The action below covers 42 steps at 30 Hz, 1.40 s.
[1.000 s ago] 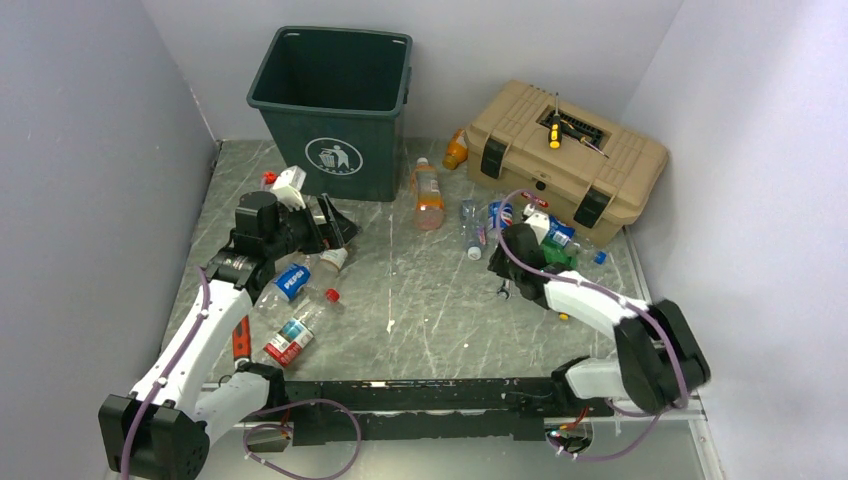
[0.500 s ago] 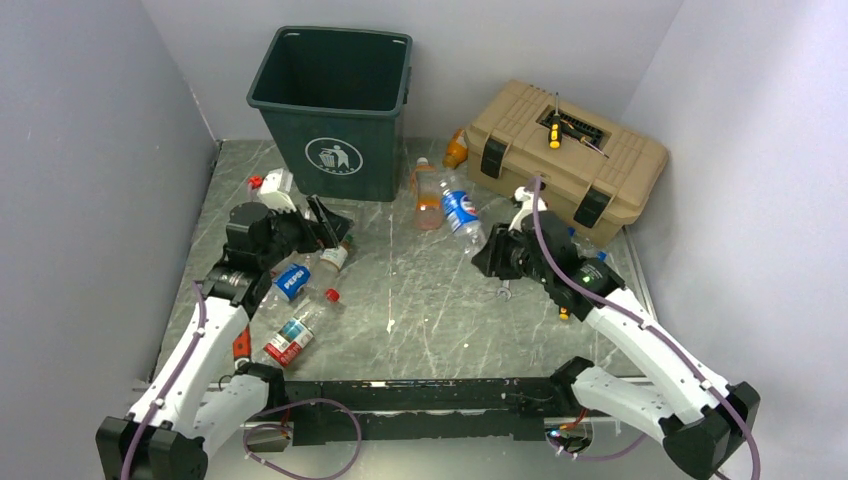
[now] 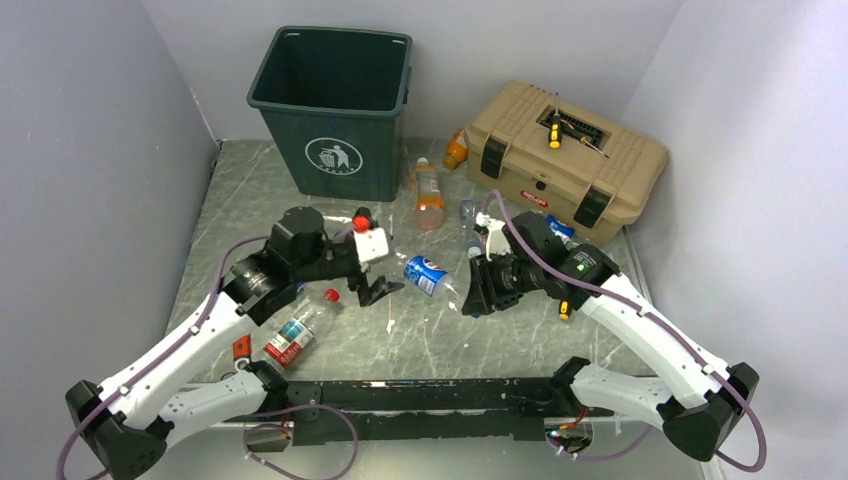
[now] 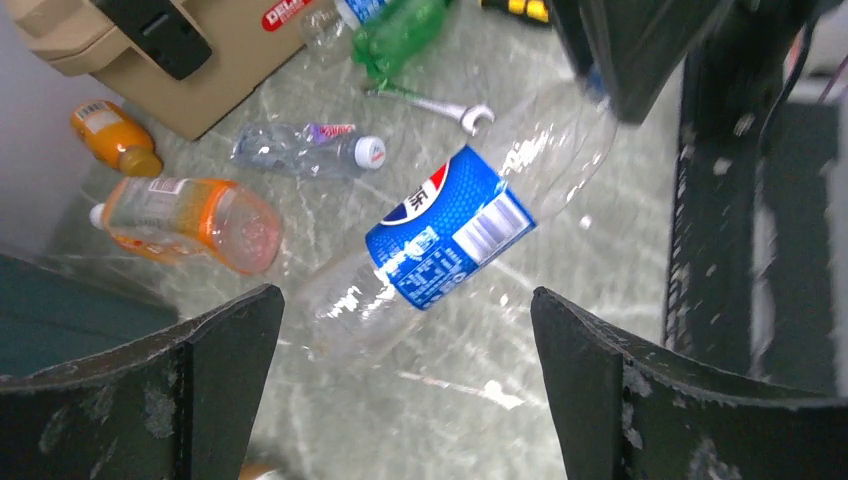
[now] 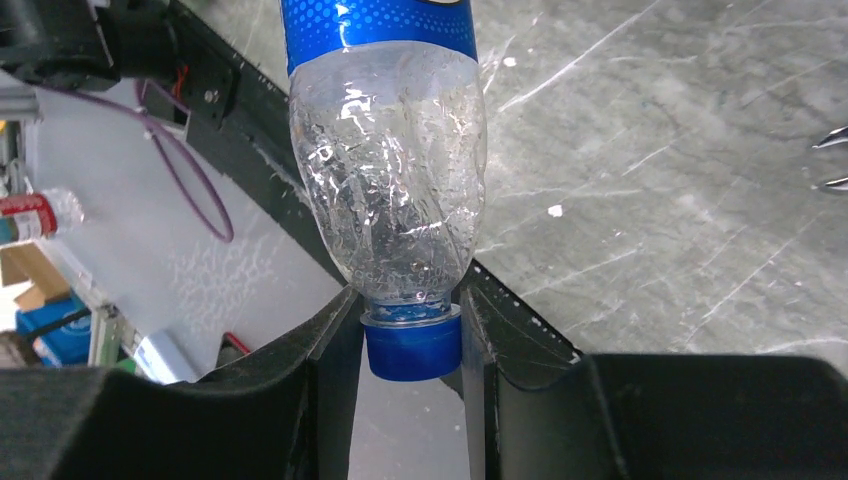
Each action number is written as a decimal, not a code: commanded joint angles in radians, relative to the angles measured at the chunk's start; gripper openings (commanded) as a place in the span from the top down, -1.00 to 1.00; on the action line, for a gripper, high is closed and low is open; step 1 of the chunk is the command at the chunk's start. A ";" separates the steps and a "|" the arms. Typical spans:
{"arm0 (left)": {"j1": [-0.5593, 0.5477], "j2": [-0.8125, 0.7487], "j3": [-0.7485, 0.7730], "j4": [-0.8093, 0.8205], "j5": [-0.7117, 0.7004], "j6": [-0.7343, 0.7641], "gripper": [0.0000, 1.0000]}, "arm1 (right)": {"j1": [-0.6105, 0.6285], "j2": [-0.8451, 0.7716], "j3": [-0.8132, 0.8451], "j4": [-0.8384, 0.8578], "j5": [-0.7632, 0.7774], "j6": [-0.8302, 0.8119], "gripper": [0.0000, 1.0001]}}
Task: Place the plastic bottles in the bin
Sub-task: Place the plastic bottle in the trash bin.
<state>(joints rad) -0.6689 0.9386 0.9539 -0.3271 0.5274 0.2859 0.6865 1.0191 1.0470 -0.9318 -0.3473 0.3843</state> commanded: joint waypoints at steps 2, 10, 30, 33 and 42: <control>-0.097 0.052 0.068 -0.203 -0.177 0.489 -0.99 | 0.002 -0.009 0.041 -0.037 -0.133 -0.047 1.00; -0.206 0.161 0.094 -0.196 -0.305 0.675 -0.99 | 0.004 0.000 0.116 -0.077 -0.229 -0.067 1.00; -0.291 0.245 0.104 -0.090 -0.317 0.652 -0.08 | 0.013 0.028 0.147 -0.074 -0.207 -0.060 0.97; -0.290 0.235 0.102 -0.076 -0.300 0.626 0.12 | 0.012 0.026 0.163 -0.079 -0.207 -0.070 0.25; -0.291 0.174 0.081 -0.010 -0.292 0.457 0.11 | 0.012 -0.087 0.199 0.027 -0.041 -0.015 -0.63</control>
<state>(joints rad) -0.9581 1.1706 1.0363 -0.4355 0.2165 0.8761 0.6968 1.0229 1.2057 -0.9989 -0.4946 0.3367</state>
